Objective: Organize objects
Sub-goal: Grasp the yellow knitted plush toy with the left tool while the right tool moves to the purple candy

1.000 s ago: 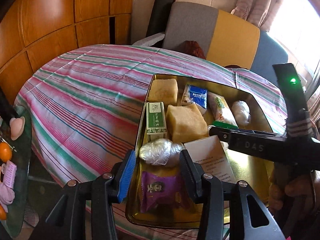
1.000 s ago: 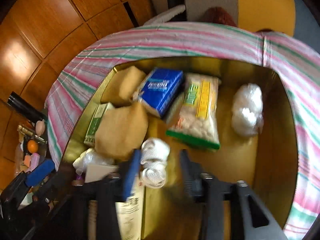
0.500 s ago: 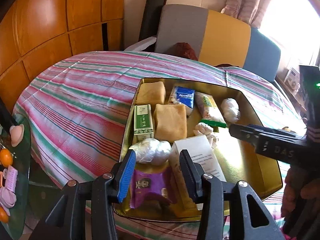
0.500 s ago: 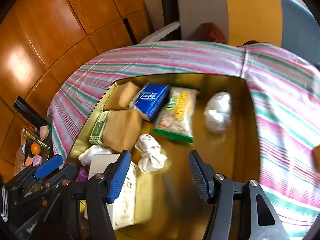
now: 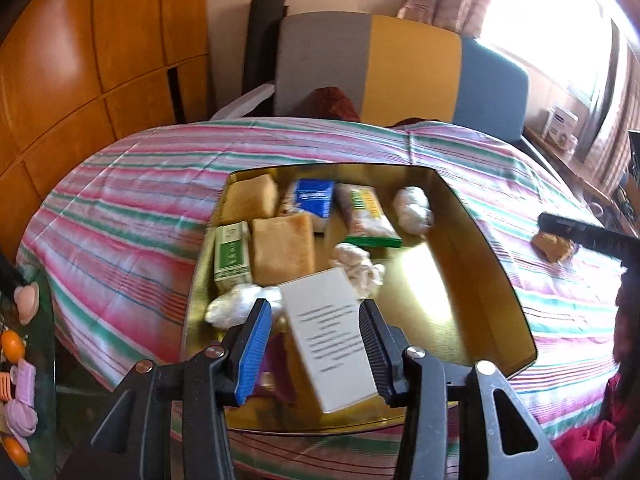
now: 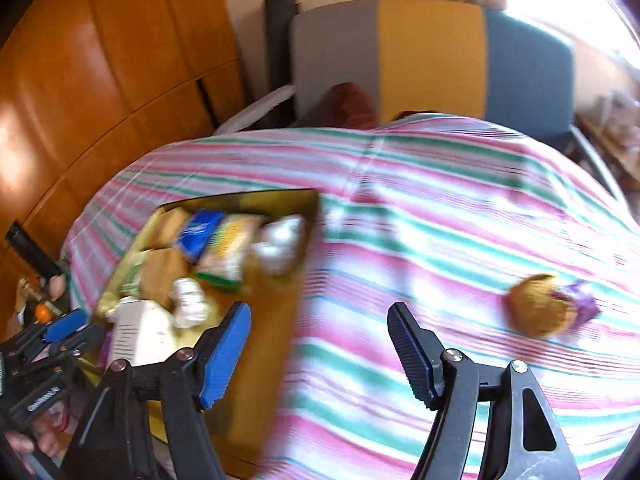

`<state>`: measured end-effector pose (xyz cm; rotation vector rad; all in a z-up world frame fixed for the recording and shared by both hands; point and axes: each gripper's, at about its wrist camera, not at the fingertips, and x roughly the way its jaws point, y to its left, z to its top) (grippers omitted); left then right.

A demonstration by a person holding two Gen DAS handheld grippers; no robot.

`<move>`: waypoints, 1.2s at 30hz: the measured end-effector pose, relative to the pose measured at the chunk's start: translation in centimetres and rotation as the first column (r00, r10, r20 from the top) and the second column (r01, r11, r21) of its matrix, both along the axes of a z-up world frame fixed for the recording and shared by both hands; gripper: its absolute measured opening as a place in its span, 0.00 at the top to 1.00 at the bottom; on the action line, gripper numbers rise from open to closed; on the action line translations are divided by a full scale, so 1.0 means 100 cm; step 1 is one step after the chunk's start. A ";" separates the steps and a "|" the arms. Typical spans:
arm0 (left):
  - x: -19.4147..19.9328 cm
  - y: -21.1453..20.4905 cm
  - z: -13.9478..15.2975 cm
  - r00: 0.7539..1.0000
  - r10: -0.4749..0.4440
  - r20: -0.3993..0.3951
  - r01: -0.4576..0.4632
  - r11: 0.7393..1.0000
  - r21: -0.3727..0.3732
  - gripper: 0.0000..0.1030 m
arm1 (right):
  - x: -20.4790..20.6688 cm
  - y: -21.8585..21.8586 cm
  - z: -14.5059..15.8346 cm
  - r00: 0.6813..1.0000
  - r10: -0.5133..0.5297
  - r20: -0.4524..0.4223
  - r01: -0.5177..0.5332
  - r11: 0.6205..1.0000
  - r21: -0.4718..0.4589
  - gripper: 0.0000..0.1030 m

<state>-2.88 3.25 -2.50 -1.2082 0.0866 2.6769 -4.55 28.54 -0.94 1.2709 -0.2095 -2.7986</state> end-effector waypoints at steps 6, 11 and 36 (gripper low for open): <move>0.004 0.030 0.005 0.997 -0.072 -0.009 0.071 0.997 -0.028 0.56 | 0.015 0.077 0.009 0.990 -0.140 -0.016 0.141 0.988 0.066 0.26; 0.007 0.059 0.008 0.991 -0.135 -0.012 0.134 0.990 -0.053 0.56 | 0.031 0.151 0.000 0.952 -0.304 -0.021 0.304 0.944 0.131 0.26; 0.000 0.246 -0.016 0.884 -0.452 0.119 0.458 0.888 -0.028 0.56 | 0.079 0.268 -0.027 0.748 -0.661 0.062 0.661 0.731 -0.170 0.17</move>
